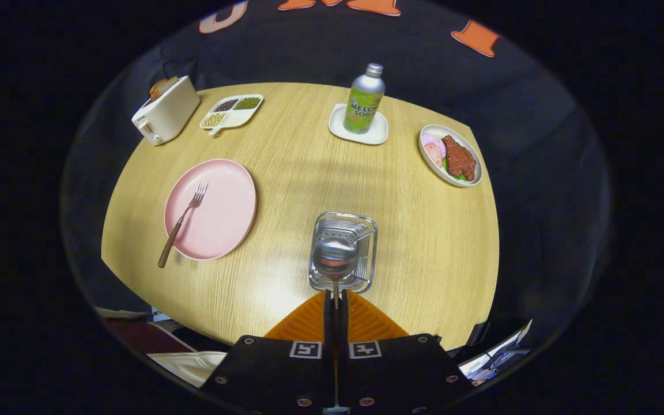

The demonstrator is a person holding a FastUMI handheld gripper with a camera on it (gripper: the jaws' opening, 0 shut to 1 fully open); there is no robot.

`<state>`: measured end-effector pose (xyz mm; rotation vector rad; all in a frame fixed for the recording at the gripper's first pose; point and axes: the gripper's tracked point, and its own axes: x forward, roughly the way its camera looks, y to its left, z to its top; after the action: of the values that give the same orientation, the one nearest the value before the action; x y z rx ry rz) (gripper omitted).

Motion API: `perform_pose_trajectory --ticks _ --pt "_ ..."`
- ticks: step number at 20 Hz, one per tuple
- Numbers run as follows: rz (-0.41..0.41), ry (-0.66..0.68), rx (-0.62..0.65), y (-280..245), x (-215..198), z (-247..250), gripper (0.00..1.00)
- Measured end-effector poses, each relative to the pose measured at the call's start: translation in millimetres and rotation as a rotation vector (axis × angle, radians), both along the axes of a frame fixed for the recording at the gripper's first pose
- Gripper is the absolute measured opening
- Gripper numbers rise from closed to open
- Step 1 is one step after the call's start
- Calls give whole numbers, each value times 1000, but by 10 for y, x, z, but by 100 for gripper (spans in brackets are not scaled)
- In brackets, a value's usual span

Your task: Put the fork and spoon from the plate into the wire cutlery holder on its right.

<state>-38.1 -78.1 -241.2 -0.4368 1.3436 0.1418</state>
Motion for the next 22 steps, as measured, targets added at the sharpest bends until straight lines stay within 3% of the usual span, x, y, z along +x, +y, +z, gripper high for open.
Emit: perform_pose_trajectory --ticks 13,18,22 --pt "14 213 -21 -30 182 -422 4" --pt "16 224 -23 -23 222 -468 4" --pt "1 185 8 31 270 -384 10"
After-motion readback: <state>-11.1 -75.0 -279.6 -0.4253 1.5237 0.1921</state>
